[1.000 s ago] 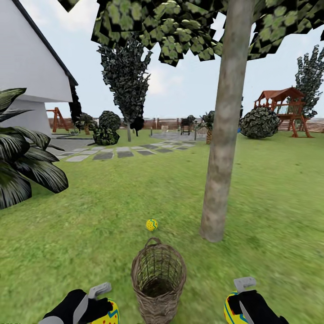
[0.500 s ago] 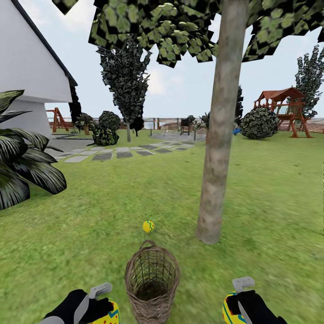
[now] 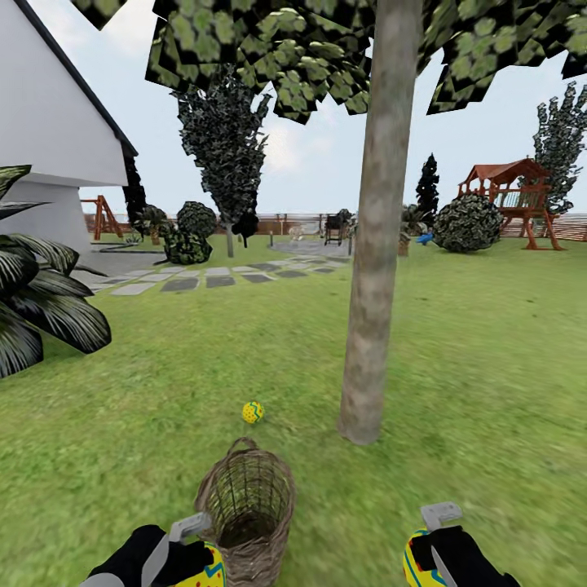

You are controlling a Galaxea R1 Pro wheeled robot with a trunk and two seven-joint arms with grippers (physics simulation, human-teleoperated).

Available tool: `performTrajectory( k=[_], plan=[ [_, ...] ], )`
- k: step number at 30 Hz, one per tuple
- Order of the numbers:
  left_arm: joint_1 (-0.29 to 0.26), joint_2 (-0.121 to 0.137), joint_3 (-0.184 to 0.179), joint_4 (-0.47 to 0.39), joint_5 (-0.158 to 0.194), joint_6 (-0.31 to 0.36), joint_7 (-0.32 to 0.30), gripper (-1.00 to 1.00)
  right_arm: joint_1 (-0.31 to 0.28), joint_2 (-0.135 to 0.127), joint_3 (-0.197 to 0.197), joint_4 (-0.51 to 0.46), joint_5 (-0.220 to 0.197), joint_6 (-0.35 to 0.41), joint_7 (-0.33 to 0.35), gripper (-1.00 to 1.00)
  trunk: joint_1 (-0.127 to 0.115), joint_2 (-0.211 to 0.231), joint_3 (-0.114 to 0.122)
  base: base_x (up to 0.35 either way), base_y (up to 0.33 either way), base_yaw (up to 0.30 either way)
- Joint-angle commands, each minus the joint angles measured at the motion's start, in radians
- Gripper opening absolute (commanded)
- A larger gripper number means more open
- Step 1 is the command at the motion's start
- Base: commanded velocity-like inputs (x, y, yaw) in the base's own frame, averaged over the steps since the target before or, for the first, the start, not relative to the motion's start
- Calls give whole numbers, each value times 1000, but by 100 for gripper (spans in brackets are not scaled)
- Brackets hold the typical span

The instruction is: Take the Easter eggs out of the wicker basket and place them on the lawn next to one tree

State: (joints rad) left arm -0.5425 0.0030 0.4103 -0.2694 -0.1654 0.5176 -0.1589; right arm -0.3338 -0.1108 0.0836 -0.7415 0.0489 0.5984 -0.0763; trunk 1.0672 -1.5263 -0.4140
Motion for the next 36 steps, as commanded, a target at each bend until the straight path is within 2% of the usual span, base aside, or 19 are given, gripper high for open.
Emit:
performTrajectory(
  k=[1, 28, 36],
  plan=[
    [-1, -1, 7, -2, -11, 5, -7, -100, -1, -1, 6, -1, 5, 6, -2, -100, 0, -1, -1, 0, -316, 63],
    [-1, -2, 7, -2, -11, 5, -7, -100, -1, -3, 5, 25, 5, 6, -8, -100, 0, -1, -1, 0, -316, 282],
    [-1, -3, 7, 4, -11, 5, -7, -100, -1, -4, 3, 25, 2, 6, -6, -100, 0, -1, -1, 0, -316, 79]
  ],
)
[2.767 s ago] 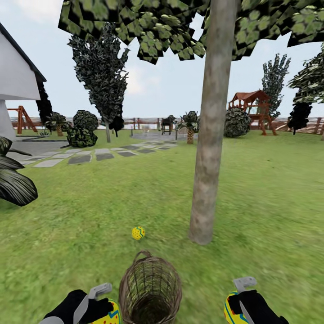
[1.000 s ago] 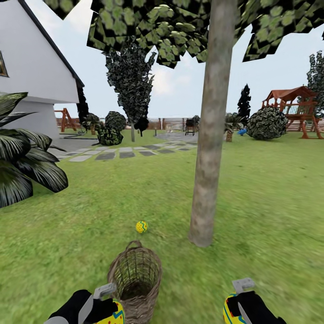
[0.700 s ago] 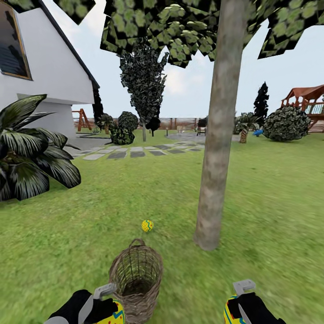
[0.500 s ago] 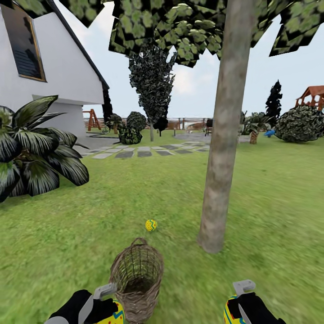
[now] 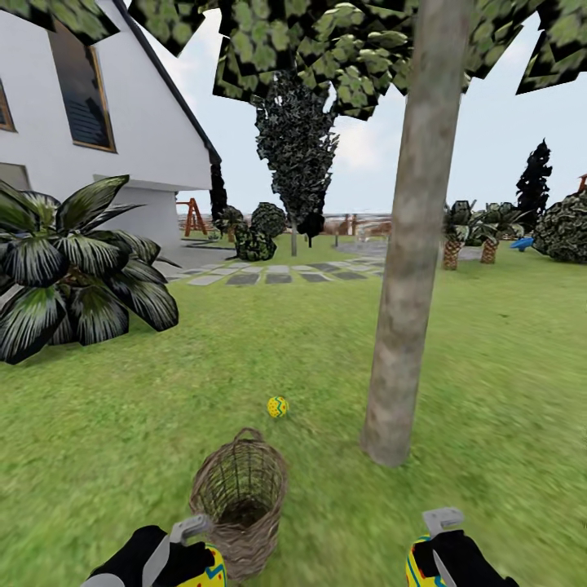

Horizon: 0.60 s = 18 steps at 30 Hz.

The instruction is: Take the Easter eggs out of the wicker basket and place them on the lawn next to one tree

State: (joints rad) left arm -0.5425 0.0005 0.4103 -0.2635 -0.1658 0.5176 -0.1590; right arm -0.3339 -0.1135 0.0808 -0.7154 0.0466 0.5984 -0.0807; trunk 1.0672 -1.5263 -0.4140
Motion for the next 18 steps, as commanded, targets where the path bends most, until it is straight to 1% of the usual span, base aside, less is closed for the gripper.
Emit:
performTrajectory(
  k=[1, 5, 18],
  plan=[
    [-1, -1, 7, -2, -11, 5, -7, -100, -1, -1, 5, -1, 3, 6, -1, -100, 0, -1, -1, 0, -316, 0],
    [-1, -1, 7, -2, -11, 5, -7, -100, -1, -3, 4, -1, -3, 6, -1, -100, 0, -1, -1, 0, -316, 0],
    [-1, -1, 7, -5, -11, 5, -8, -100, -1, -6, 4, -1, -3, 6, 1, -100, 0, -1, -1, 0, -316, 0]
  ],
)
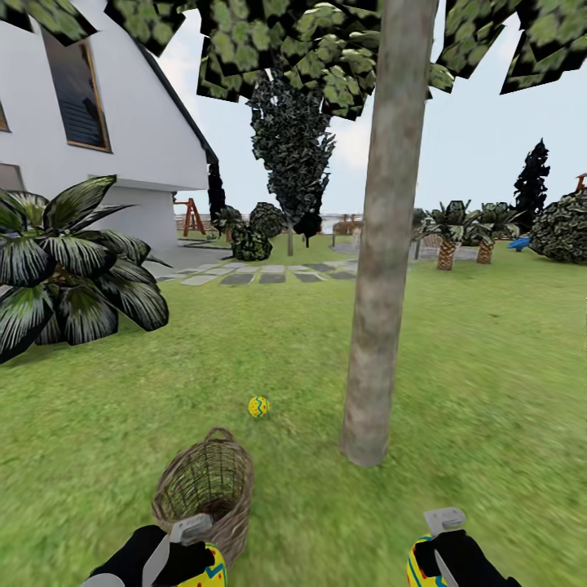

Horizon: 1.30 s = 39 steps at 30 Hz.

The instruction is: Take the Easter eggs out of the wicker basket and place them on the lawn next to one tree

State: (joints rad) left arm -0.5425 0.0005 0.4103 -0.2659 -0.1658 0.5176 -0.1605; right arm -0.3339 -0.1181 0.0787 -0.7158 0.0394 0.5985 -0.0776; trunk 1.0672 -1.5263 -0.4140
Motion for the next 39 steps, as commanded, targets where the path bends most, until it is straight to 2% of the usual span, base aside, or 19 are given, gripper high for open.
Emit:
performTrajectory(
  k=[1, 5, 6, 7, 8, 10, 13, 17, 28, 39],
  plan=[
    [-1, -1, 7, -2, -11, 5, -7, -100, -1, -2, 5, -1, 4, 6, -2, -100, 0, -1, -1, 0, -316, 0],
    [-1, -1, 7, -5, -11, 5, -7, -100, -1, -4, 4, -2, 1, 6, -1, -100, 0, -1, -1, 0, -316, 0],
    [-1, -1, 7, -2, -10, -27, -6, -100, -1, -5, 4, -2, 1, 6, -1, -100, 0, -1, -1, 87, -334, 0],
    [-1, -2, 7, 4, -11, -112, -5, -100, -1, -5, 4, -2, 2, 6, -1, -100, 0, -1, -1, 155, -332, 0],
    [-1, -2, 7, 7, -11, -149, -5, -100, -1, -5, 4, -2, 2, 6, -1, -100, 0, -1, -1, 177, -328, 0],
    [-1, -2, 7, 8, -11, -170, -6, -100, -1, -5, 4, -2, 1, 6, -1, -100, 0, -1, -1, 193, -319, 0],
    [-1, -1, 7, 8, -11, -170, -8, -100, -1, -5, 4, -2, 2, 6, -1, -100, 0, -1, -1, 203, -312, 0],
    [-1, -1, 5, 8, -14, -111, -10, -100, -1, -5, 4, -2, 2, 6, -1, -100, 0, -1, -1, 216, -304, 0],
    [-1, -12, 4, 8, -14, -112, -9, -100, -1, -5, 5, -2, 0, 6, -1, -100, 0, -1, -1, 221, -302, 0],
    [-1, -13, 4, 8, -14, -117, -11, -100, -1, -5, 6, -2, 2, 6, -2, -100, 0, -1, -1, 221, -302, 0]
  ],
)
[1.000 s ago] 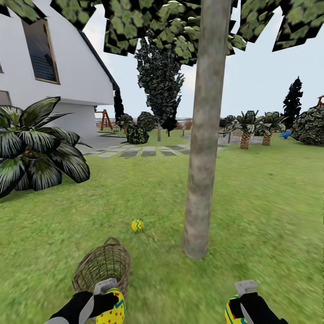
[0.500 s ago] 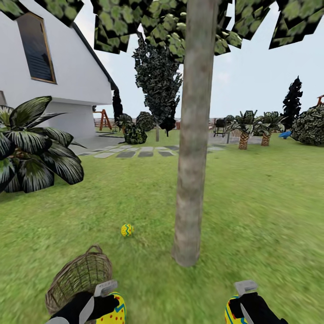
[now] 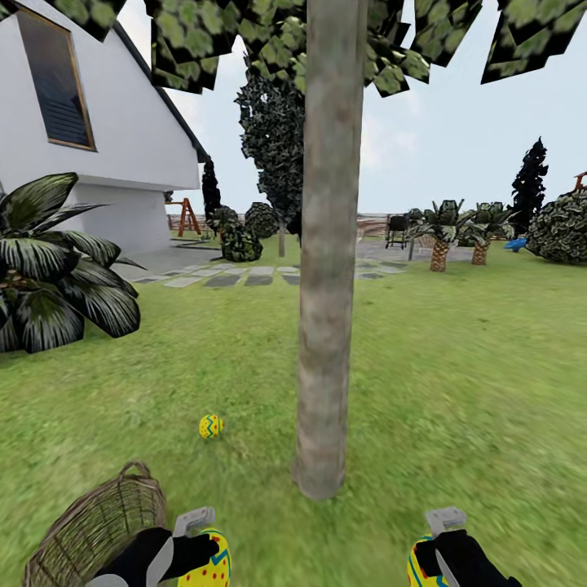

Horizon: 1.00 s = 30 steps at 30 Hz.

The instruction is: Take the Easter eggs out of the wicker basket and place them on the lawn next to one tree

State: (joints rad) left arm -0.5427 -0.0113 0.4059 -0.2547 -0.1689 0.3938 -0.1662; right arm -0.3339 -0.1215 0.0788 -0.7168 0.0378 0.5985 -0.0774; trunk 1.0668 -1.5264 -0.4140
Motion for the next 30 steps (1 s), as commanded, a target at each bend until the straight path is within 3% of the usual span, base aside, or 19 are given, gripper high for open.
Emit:
performTrajectory(
  k=[1, 21, 30],
  plan=[
    [0, -1, 8, -3, -11, 7, -6, -100, -1, -1, 6, -1, 4, 6, -2, -100, 0, -1, -1, 221, -302, 0],
    [0, 3, 10, 3, -8, 2, -3, -100, -1, -3, 4, -1, 4, 6, -1, -100, 0, -1, -1, 228, -296, 0],
    [0, 10, 14, 2, -3, 2, -6, -100, -1, -2, 4, -1, 4, 6, -2, -100, 0, -1, -1, 218, -132, 0]
  ],
)
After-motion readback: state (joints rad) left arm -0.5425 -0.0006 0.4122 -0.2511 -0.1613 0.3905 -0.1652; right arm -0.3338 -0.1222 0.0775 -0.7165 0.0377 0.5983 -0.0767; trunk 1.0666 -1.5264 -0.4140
